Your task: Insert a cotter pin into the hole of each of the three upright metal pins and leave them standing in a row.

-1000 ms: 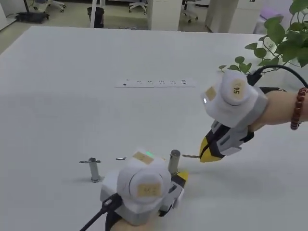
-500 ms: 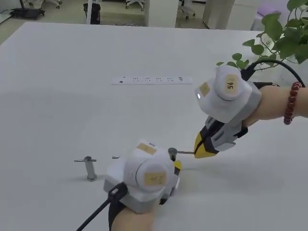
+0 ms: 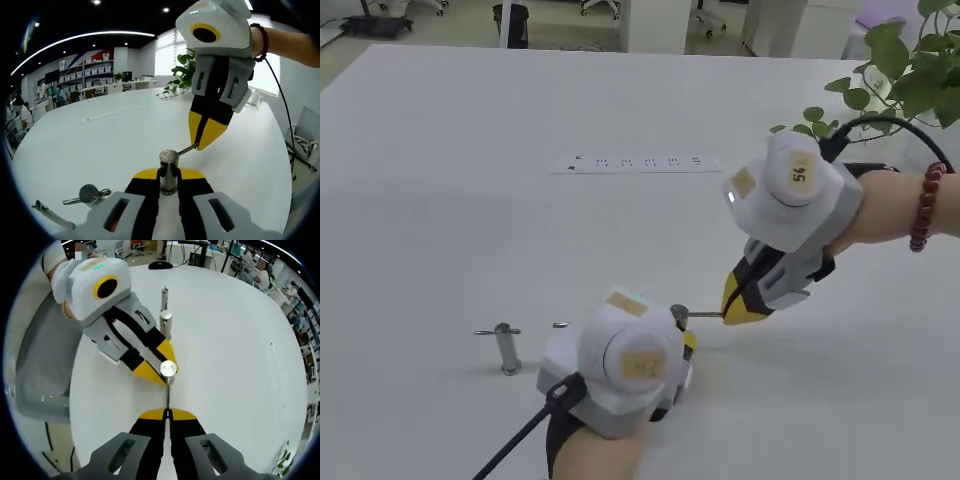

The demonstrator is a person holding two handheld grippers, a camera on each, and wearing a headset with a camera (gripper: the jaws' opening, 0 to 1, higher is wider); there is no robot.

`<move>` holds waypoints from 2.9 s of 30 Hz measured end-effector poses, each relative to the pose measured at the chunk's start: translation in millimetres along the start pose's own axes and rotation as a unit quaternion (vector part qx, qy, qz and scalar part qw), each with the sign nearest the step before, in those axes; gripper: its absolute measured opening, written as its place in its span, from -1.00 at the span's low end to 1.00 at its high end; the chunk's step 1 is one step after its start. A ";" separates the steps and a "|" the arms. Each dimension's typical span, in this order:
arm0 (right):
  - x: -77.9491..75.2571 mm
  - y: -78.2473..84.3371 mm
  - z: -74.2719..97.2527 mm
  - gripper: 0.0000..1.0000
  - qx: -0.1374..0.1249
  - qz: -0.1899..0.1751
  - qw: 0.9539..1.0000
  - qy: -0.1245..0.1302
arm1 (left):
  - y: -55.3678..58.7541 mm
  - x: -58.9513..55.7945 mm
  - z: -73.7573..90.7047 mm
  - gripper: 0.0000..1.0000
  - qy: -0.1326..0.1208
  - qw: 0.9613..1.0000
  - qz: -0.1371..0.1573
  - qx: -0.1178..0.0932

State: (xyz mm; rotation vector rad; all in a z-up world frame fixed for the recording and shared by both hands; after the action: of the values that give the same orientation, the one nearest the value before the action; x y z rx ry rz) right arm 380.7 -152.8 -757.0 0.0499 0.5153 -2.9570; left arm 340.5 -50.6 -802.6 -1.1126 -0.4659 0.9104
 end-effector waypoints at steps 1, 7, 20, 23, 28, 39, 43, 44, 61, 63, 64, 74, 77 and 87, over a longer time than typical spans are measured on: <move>0.3 -0.5 0.1 -0.94 0.000 0.003 1.000 -0.001 | 0.0 0.0 0.0 -0.77 0.001 1.000 0.000 0.000; 1.3 -3.3 1.0 -0.94 0.000 0.016 1.000 -0.002 | 0.2 -0.5 0.8 -0.77 0.006 1.000 -0.009 0.002; 1.2 -14.4 -1.3 -0.93 -0.011 0.019 1.000 -0.007 | 1.5 -2.6 1.3 -0.77 0.011 1.000 -0.011 0.001; 1.7 -17.5 -2.0 -0.93 -0.014 0.011 1.000 -0.005 | 1.8 -3.3 1.6 -0.77 0.007 1.000 -0.011 0.000; 3.4 -22.4 -3.4 -0.93 -0.024 -0.003 1.000 -0.008 | 2.9 -3.4 1.6 -0.77 0.003 1.000 -0.007 0.002; 1.3 -28.6 -7.7 -0.91 -0.041 -0.015 0.999 -0.007 | 4.9 -3.7 1.2 -0.77 -0.002 1.000 0.007 0.006; 0.9 -27.1 -8.7 -0.80 -0.043 -0.014 0.999 -0.009 | 5.3 -3.7 1.4 -0.77 -0.002 1.000 0.006 0.007; 1.6 -26.1 -8.7 -0.75 -0.040 -0.019 0.999 -0.010 | 5.5 -3.7 1.5 -0.77 -0.003 1.000 0.005 0.007; 4.1 -23.7 -4.9 -0.90 -0.042 -0.013 0.999 0.001 | 7.1 -3.9 1.3 -0.77 -0.008 1.000 0.012 0.010; 3.7 -25.0 -4.7 -0.90 -0.040 -0.005 0.999 0.002 | 7.4 -3.9 1.6 -0.77 -0.008 1.000 0.011 0.010; 3.7 -25.3 -4.7 -0.90 -0.039 -0.005 0.999 0.002 | 7.6 -3.8 1.5 -0.77 -0.009 1.000 0.012 0.011; 5.5 -25.3 -7.2 -0.82 -0.042 -0.017 0.999 0.003 | 10.8 -3.1 0.2 -0.76 -0.012 0.999 0.029 0.026; 6.1 -25.2 -8.6 -0.70 -0.044 -0.023 0.999 0.006 | 13.7 1.4 0.7 -0.68 -0.016 0.998 0.038 0.036; 8.0 -24.4 -3.9 -0.44 -0.085 -0.098 0.991 0.033 | 16.7 -0.4 8.5 -0.53 -0.012 0.998 0.036 0.052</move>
State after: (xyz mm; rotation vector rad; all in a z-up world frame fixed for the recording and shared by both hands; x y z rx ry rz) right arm 369.3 -129.9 -752.9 0.0823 0.8242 -3.0962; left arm 327.6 -43.7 -814.4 -1.0302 -0.3959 1.0002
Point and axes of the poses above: the centre of the closed fingertips' face, and the gripper's own axes: z roughly backward along the fingers, x roughly to its left, y roughly out of its underside, the point moved 7 cm from there along z, roughly backward along the fingers, and after that the axes turned 4 degrees about z, right-handed, at the moved point
